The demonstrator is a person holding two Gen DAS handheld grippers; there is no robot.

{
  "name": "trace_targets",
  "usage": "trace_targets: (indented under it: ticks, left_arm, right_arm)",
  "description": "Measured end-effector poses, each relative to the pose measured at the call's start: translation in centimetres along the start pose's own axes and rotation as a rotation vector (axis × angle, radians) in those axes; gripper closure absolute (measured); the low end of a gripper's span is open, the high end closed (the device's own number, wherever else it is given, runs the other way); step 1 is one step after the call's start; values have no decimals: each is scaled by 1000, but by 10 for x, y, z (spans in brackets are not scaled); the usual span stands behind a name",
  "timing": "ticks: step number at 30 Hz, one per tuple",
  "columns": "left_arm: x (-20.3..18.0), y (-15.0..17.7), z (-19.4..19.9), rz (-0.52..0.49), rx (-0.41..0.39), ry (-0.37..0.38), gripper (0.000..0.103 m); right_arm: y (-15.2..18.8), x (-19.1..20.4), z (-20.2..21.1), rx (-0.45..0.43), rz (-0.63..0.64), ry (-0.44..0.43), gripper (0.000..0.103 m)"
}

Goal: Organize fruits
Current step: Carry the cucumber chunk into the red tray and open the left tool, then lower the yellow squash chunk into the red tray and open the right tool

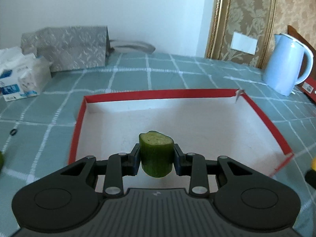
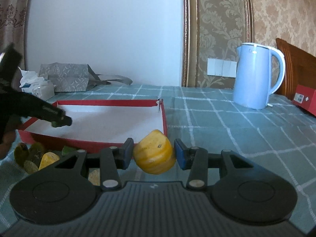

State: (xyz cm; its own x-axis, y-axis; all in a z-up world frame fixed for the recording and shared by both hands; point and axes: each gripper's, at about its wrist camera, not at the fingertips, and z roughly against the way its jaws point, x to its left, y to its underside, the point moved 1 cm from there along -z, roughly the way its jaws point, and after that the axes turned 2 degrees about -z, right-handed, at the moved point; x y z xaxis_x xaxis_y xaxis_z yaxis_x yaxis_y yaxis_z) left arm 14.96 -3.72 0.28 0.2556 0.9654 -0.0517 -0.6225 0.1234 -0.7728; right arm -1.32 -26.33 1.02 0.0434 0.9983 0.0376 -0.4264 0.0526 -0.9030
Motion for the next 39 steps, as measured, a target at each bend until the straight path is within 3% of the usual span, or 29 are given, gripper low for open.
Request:
trace_targets:
  ticks: [6,10,11,14,17,22,28,39]
  left_arm:
    - [1,-1,-16,-14,6,-54,70]
    - [3,1,-10,-10,-13,-73,46]
    - [3,1,-6,-6,-32,-84,46]
    - [6,1,13,5,-89,-106,46]
    - [13,11,48,55,-162,-109,39]
    - [19,53,113,68,-238,-54,27]
    - [14,99,144,58,-200,4,27]
    - [7,132,126,19,-68,32,27]
  right_arm:
    - [1,1,-7,35,-4,-16,61]
    - [2,2,-8,48,-1,-18,61]
    - [2,2,-8,50,-4,-19,61]
    - [2,1,-9,58,-7,-19,61]
    - [4,0,-9,62,-4,-13,61]
    - [3,0,-7,51,-4,-13,61]
    - [4,2,-4,37,10,-1,61]
    - [-1,10,-4,45,36,-33,61]
